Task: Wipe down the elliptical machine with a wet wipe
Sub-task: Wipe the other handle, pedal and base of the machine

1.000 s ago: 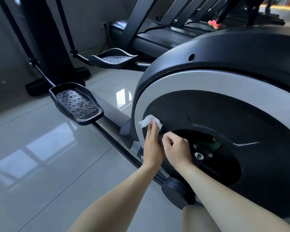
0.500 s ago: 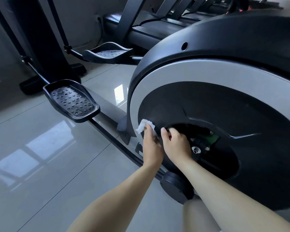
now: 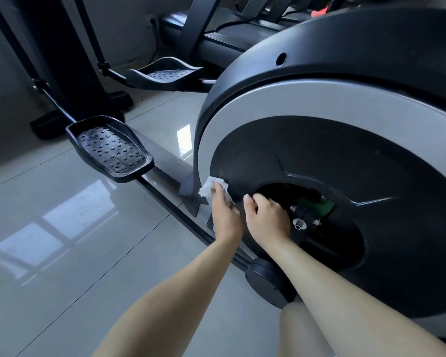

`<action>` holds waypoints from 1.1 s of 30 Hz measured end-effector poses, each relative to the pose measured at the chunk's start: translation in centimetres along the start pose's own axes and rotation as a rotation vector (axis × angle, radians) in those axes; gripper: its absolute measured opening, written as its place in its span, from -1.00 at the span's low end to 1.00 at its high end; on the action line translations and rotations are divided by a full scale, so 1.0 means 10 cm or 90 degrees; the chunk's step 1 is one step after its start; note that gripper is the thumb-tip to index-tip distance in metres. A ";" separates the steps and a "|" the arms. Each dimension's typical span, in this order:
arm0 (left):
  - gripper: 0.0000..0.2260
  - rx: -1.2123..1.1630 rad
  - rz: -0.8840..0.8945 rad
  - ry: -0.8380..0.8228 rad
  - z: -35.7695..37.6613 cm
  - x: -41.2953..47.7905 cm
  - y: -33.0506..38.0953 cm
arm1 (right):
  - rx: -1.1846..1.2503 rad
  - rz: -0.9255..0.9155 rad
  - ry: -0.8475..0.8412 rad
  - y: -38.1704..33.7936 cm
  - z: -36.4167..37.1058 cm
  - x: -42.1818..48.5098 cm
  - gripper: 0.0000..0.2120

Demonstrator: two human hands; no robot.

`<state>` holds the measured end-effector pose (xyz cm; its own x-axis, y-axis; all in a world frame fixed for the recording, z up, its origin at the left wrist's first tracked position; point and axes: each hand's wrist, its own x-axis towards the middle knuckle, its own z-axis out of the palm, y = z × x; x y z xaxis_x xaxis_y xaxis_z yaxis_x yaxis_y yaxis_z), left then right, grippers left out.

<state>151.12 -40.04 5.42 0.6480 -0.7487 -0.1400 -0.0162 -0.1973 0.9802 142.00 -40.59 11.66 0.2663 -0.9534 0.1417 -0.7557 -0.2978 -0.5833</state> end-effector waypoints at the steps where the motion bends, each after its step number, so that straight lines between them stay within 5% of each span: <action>1: -0.59 0.017 0.023 0.007 -0.02 0.02 0.02 | 0.000 0.000 -0.003 0.00 0.00 0.00 -0.60; 5: -0.93 0.086 0.012 0.018 0.04 0.01 -0.10 | -0.004 -0.009 -0.013 0.02 -0.02 0.02 -0.58; 9: -0.85 0.103 -0.154 -0.006 -0.05 -0.05 -0.11 | 0.020 -0.018 -0.026 0.03 -0.06 0.02 -0.57; 12: -0.79 0.034 -0.175 0.024 -0.11 0.02 0.00 | 0.061 0.002 -0.067 0.00 -0.13 0.01 -0.55; 16: -0.41 0.024 -0.014 0.038 -0.19 -0.09 0.48 | 0.222 0.044 -0.117 -0.11 -0.36 -0.02 -0.56; 20: -0.30 0.078 0.211 0.007 -0.15 -0.31 0.86 | 0.423 0.091 -0.070 -0.12 -0.58 -0.13 -0.67; 26: -0.43 0.200 0.508 0.014 -0.08 -0.61 1.21 | 0.647 0.122 -0.007 -0.02 -0.87 -0.28 -0.45; 31: -0.54 0.279 0.807 -0.049 0.10 -0.77 1.33 | 0.731 0.130 -0.035 -0.07 -0.97 -0.38 -0.66; 33: -0.49 0.286 0.839 -0.049 0.15 -0.80 1.32 | 0.743 0.144 -0.046 -0.08 -0.99 -0.40 -0.71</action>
<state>144.59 -37.62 19.24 -0.0775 -0.5693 0.8185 -0.8241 0.4986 0.2688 135.57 -37.04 19.47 0.2585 -0.9625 -0.0821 0.2006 0.1366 -0.9701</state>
